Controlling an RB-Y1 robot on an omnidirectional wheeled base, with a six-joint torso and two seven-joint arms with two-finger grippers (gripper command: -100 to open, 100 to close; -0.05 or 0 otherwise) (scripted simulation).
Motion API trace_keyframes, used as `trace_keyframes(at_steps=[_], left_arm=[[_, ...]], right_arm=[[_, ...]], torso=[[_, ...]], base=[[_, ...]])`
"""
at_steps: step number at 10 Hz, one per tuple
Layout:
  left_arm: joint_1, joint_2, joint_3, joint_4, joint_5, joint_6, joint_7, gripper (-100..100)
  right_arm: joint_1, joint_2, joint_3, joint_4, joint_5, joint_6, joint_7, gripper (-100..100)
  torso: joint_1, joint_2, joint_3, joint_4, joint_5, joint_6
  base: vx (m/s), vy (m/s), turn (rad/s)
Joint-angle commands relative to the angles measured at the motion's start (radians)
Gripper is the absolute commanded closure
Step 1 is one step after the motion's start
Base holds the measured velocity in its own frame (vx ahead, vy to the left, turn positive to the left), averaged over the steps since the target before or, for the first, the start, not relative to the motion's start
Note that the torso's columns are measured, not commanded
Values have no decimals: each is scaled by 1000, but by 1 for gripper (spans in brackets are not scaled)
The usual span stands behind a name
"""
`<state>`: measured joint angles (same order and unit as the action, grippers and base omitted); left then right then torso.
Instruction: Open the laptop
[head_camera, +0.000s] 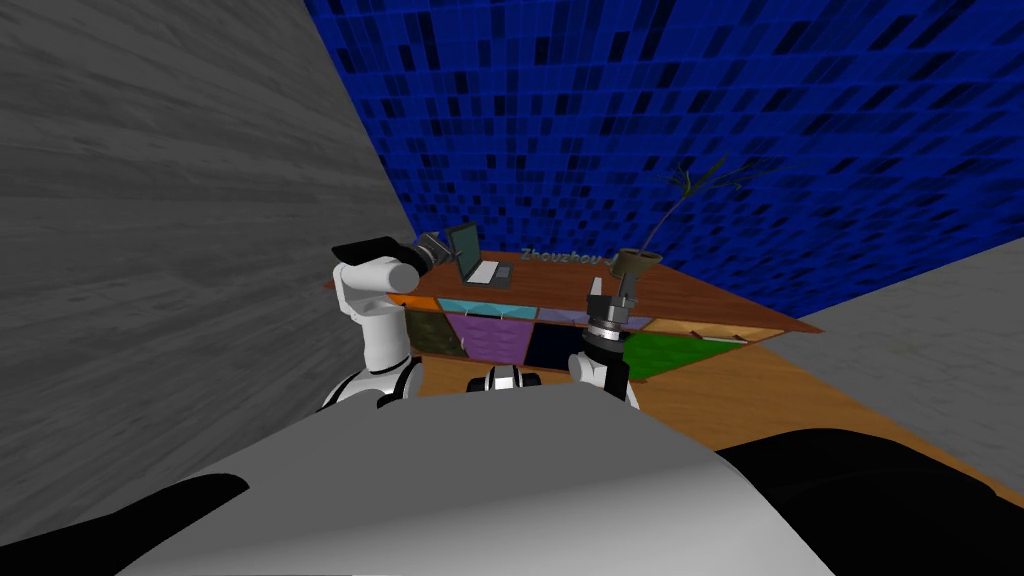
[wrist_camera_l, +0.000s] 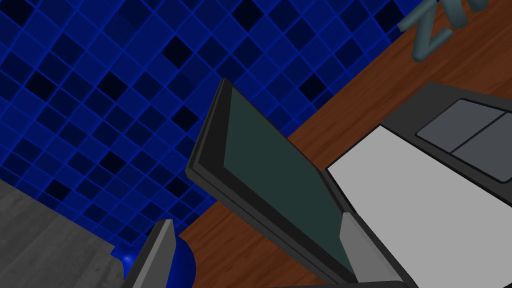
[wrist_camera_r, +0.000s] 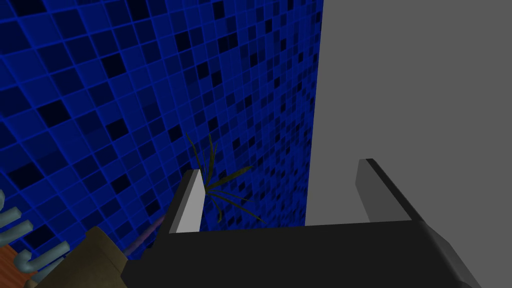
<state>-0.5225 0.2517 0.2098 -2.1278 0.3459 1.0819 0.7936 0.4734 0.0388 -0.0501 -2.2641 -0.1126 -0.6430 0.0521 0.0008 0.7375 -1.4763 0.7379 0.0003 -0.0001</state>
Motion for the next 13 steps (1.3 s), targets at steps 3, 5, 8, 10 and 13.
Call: trace_keyframes(at_steps=[3,5,8,10,13], left_arm=[[-8,5,3,-6,-1,15,6,100],[-6,26,-22,4,-19,-3,-38,100],[-2,57,-58,19,-45,-31,-103,100],[0,78,-83,28,-63,-50,-146,100],[3,109,-120,43,-90,-77,-211,100]], right_arm=[[0,0,0,0,0,0,0,0],[0,0,0,0,0,0,0,0],[0,0,0,0,0,0,0,0],[0,0,0,0,0,0,0,0],[0,0,0,0,0,0,0,0]], torso=[[0,0,0,0,0,0],[-5,1,2,-3,-3,-1],[4,-2,-1,-2,2,-3],[2,-2,-1,-1,1,-1],[-1,2,1,2,-1,-1]], base=[[57,-9,-10],[-25,-50,-52],[-42,-52,-20],[-35,-58,-26],[-33,-54,-29]])
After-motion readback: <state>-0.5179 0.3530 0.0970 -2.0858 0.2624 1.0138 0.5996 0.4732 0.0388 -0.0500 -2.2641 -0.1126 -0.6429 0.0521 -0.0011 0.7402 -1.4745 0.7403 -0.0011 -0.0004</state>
